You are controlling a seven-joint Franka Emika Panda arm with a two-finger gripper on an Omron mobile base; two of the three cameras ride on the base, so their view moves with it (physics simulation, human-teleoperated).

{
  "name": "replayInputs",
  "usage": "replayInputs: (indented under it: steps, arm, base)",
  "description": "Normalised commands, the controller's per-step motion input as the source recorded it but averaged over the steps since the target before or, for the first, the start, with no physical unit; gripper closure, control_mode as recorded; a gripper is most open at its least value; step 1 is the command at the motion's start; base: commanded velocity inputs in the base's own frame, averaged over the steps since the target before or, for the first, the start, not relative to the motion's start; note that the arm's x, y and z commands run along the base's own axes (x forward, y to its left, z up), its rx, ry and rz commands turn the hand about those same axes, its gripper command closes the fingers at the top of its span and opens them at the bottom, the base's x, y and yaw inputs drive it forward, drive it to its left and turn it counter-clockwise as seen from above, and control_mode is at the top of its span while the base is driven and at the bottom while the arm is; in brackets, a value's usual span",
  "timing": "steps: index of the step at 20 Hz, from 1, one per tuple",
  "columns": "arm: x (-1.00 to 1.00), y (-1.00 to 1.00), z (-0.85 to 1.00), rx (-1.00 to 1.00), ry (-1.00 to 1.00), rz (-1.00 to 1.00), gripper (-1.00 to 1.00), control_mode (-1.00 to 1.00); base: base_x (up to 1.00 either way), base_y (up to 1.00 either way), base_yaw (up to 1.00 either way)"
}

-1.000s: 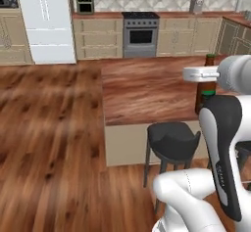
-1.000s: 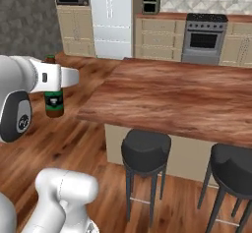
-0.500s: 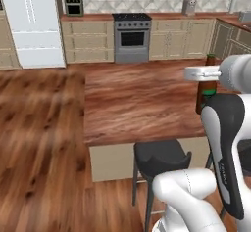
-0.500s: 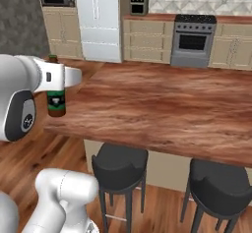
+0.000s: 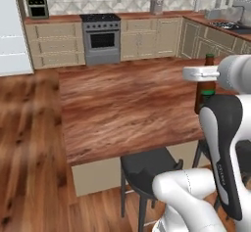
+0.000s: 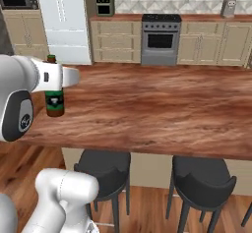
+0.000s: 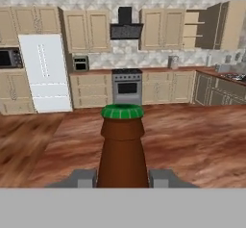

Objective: Get the candle and the beer from the cabinet and move them to the dining counter.

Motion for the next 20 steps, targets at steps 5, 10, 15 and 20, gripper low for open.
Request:
replayInputs:
  steps: [5,10,15,20]
  arm:
    - [0.0,0.0,0.0,0.0,0.0,0.0,1.0,1.0]
    - [0.0,0.0,0.0,0.0,0.0,0.0,1.0,1.0]
    - [0.0,0.0,0.0,0.0,0.0,0.0,1.0,1.0]
    - [0.77,0.05,-0.22,0.0,0.01,0.27,1.0,-1.0]
  base:
    - [0.65,0.0,-0.25]
    - [0.41,0.02,-0.02]
    - [0.68,0.09,0.11]
    - [0.15,0.03,0.04]
